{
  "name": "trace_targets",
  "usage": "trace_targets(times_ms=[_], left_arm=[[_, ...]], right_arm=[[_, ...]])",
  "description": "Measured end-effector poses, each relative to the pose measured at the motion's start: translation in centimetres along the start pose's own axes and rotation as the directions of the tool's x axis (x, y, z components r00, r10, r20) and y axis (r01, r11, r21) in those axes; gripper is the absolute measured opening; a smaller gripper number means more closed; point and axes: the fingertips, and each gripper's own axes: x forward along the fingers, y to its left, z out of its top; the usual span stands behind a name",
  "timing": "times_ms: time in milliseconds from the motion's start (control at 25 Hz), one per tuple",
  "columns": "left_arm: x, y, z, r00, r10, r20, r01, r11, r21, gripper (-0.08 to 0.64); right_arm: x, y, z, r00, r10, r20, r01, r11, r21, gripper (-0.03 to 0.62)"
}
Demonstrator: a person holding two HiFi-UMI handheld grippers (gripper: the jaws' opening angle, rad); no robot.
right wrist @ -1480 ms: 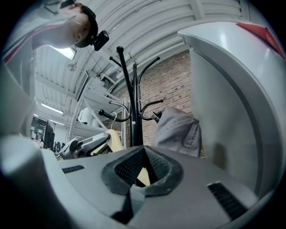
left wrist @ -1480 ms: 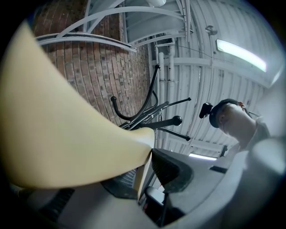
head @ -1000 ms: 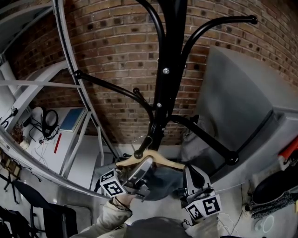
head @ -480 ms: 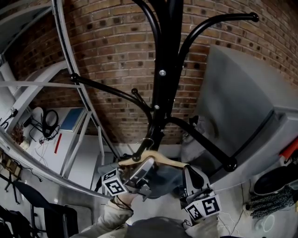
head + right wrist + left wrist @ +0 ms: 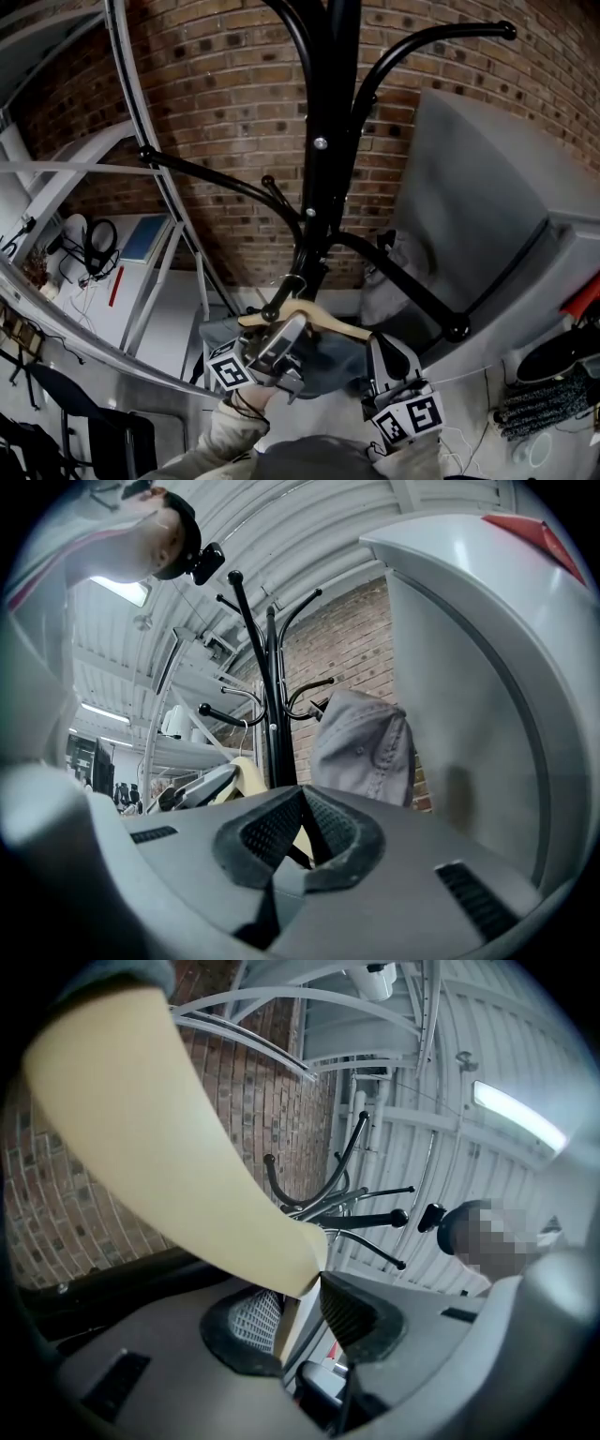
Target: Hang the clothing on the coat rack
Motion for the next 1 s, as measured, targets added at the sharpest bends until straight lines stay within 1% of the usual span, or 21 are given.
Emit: trace_targets(times_ms=[120, 280, 360, 440, 520, 720, 800, 880, 920, 1000], left_arm=[[-0.1, 0.0, 0.0, 1.000, -0.007, 0.010, 0.007, 1.000, -0.009, 0.109], [-0.4, 0.1, 0.0, 0.999, -0.016, 0.038, 0.017, 0.999, -0.037, 0.109], [-0.5, 0.2, 0.1, 0.998, -0.020, 0.062, 0.024, 0.997, -0.067, 0.109], [-1.0, 0.5, -0.1, 0.996, -0.017, 0.089, 0.027, 0.993, -0.117, 0.109], [-1.4, 0.7, -0.2, 0.994, -0.008, 0.105, 0.024, 0.989, -0.147, 0.109], [-2.8, 1.7, -0.9, 0.991, 0.048, 0.122, -0.027, 0.985, -0.168, 0.109], [-3.3, 1.9, -1.3, 0.991, 0.067, 0.116, -0.047, 0.985, -0.167, 0.109], [-3.9, 1.9, -1.8, 0.991, 0.091, 0.101, -0.075, 0.986, -0.151, 0.109], [-4.2, 1.8, -2.0, 0.990, 0.102, 0.094, -0.089, 0.987, -0.134, 0.109], [-4.5, 1.3, -2.1, 0.990, 0.118, 0.076, -0.113, 0.991, -0.071, 0.109]], right_arm=[[-0.4, -0.4, -0.7, 1.000, -0.014, -0.016, 0.014, 1.000, 0.000, 0.023], [-0.5, -0.5, -0.7, 1.000, -0.012, -0.017, 0.012, 1.000, -0.003, 0.023], [-0.7, -0.6, -0.7, 1.000, -0.013, -0.016, 0.013, 1.000, -0.003, 0.023], [-0.8, -0.6, -0.6, 1.000, -0.013, -0.016, 0.013, 1.000, -0.004, 0.023], [-0.9, -0.6, -0.6, 1.000, -0.012, -0.018, 0.012, 1.000, -0.005, 0.023], [-1.1, -0.6, -0.8, 0.999, -0.005, -0.032, 0.005, 1.000, 0.001, 0.023], [-1.3, -0.5, -0.9, 0.999, 0.000, -0.036, 0.000, 1.000, 0.005, 0.024], [-1.4, -0.2, -1.0, 0.999, 0.007, -0.042, -0.007, 1.000, 0.007, 0.024], [-1.5, -0.1, -1.2, 0.999, 0.012, -0.044, -0.012, 1.000, 0.011, 0.023], [-1.6, 0.3, -1.5, 0.999, 0.025, -0.048, -0.024, 1.000, 0.018, 0.023]])
